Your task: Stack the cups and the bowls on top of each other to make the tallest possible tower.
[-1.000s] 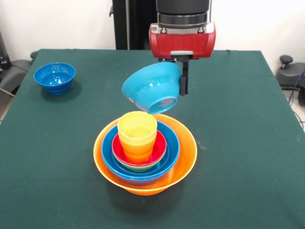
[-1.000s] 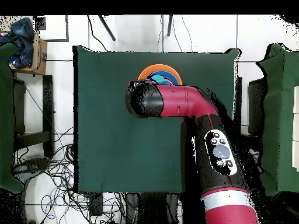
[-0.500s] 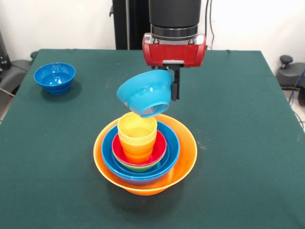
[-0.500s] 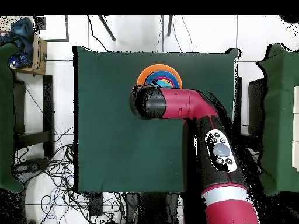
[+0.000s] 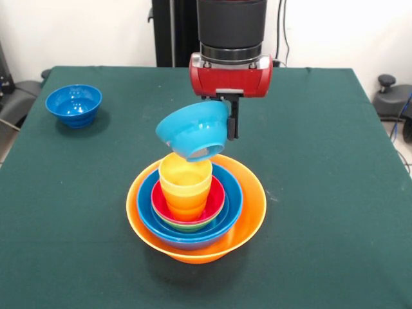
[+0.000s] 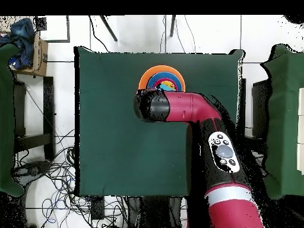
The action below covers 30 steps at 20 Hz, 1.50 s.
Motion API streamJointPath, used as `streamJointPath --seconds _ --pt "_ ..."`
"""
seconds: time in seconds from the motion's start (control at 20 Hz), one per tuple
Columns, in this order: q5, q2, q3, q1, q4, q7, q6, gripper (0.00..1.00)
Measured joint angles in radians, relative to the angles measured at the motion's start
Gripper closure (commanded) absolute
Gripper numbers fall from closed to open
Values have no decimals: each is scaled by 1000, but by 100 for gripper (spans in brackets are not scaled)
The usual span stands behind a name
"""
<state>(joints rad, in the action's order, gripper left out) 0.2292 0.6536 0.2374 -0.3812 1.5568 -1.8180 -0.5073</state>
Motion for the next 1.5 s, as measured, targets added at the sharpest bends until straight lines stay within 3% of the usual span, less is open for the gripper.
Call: streamJointPath --seconds 1.5 --pt "0 -7 -11 -22 0 0 34 100"
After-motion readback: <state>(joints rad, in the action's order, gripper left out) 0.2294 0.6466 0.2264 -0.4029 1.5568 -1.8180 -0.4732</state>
